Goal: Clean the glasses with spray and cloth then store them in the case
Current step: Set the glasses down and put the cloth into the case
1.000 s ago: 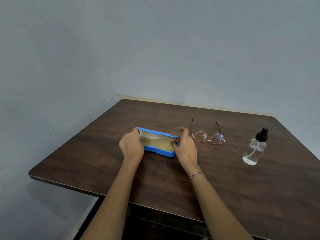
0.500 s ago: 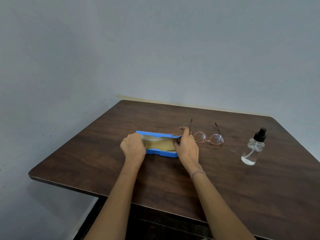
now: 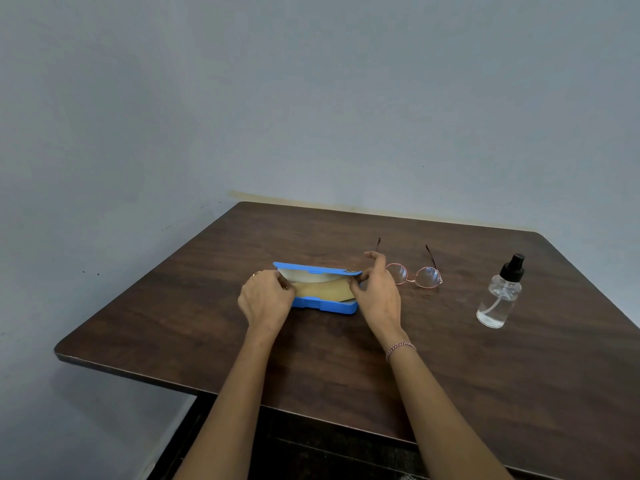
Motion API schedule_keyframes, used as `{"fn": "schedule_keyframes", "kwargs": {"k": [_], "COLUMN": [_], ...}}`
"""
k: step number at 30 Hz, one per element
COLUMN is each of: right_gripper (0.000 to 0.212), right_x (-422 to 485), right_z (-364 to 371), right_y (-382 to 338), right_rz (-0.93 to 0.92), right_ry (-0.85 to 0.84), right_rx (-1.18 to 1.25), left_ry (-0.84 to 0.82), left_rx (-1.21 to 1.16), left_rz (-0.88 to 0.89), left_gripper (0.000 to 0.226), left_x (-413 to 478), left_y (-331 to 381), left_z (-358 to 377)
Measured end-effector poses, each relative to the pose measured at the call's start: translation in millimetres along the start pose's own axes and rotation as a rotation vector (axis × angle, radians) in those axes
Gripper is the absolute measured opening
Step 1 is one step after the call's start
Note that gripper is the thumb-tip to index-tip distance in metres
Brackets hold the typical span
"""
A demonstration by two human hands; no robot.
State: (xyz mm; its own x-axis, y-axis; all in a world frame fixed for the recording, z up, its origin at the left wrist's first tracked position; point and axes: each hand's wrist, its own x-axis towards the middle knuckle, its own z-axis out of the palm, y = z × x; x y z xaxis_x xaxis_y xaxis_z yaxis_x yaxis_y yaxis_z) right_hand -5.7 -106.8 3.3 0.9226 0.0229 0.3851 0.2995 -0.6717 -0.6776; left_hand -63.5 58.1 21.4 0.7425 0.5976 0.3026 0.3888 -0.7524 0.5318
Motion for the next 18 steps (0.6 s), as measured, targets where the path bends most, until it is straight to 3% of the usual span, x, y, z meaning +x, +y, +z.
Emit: {"fn": "schedule_keyframes", "kwargs": {"k": [9, 18], "right_gripper": [0.056, 0.051], "right_x": [-6.3, -15.8], "right_z": [-6.5, -6.0], "right_y": [-1.1, -2.1], "right_rz": [0.026, 0.041], "right_ry": [0.019, 0.031], "right_rx": [0.004, -0.018], "left_ry": [-0.079, -0.043], "left_rx": [-0.128, -0.156], "left_rz": [0.043, 0.072], "left_gripper": [0.005, 0.026], "left_x": [4.4, 8.4], "left_y": [-1.1, -9.0], "left_z": [-3.3, -0.1]}}
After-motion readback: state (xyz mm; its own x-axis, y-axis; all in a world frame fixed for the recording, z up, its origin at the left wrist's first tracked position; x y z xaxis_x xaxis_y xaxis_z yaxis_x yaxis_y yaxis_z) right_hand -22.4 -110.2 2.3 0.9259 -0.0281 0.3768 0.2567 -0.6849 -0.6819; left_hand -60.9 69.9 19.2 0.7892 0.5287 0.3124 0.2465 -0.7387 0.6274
